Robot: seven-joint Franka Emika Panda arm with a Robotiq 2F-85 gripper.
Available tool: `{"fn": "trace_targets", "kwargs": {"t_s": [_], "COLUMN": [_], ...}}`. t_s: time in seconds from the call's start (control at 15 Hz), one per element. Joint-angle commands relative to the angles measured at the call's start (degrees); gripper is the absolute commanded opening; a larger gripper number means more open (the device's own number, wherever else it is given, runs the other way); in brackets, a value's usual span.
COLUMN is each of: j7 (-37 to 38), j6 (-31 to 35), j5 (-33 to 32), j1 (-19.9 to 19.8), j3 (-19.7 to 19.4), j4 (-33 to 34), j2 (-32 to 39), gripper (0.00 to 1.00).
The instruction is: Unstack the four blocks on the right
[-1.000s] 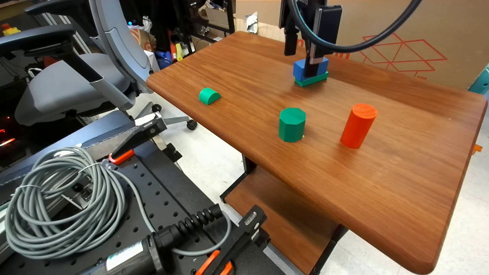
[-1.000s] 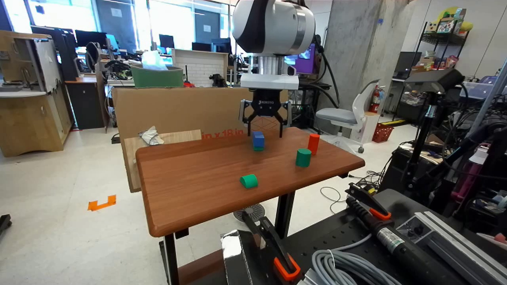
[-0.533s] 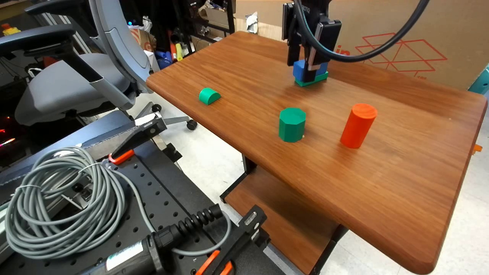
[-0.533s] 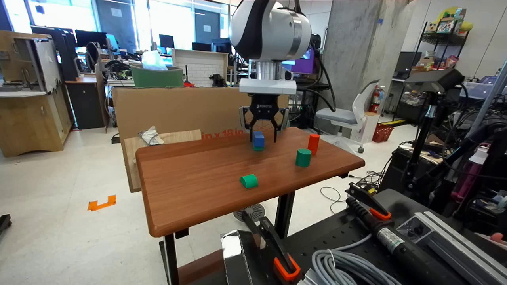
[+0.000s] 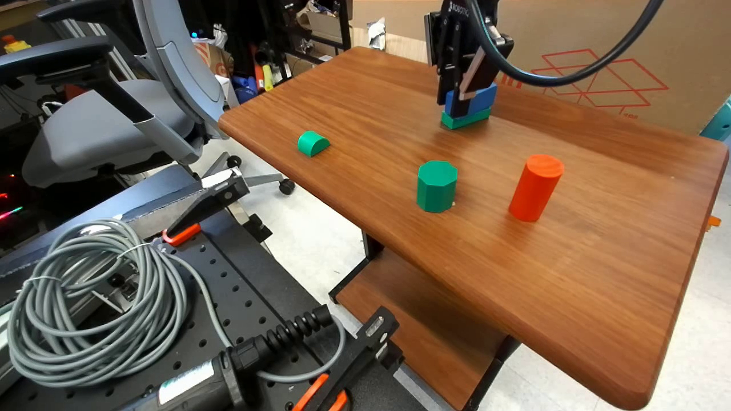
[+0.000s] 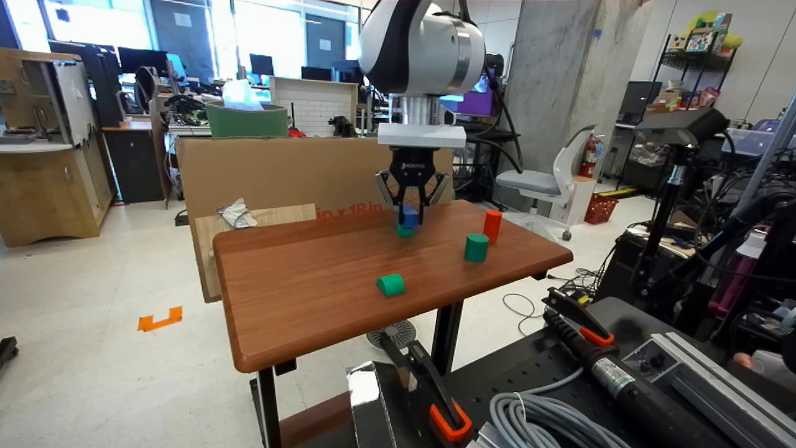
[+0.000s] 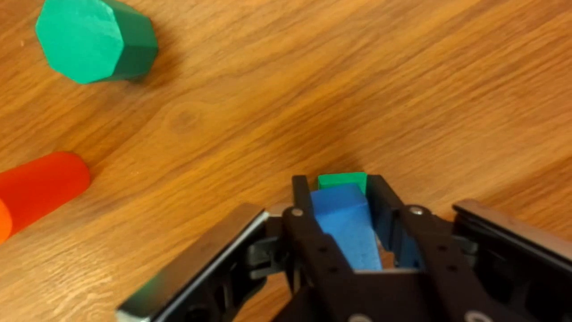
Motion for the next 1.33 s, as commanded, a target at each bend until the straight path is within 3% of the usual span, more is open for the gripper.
{"fn": "trace_targets", "kwargs": {"t_s": [0.0,0.73,1.27], "j7": [-3.35,-6.35,-4.85], "j6": [-0.69,-1.90,-5.72], "j5": [0.88,1.62,-1.05], "j1": [-0.45,-4.65,-8.18], "j3": [-0.02,-1.90,-6.68], "j4": [0.52,-4.27,-0.11], "j2": [-0.61,-10.24,-5.89], "gripper": [0.11,0.11,0.11]}}
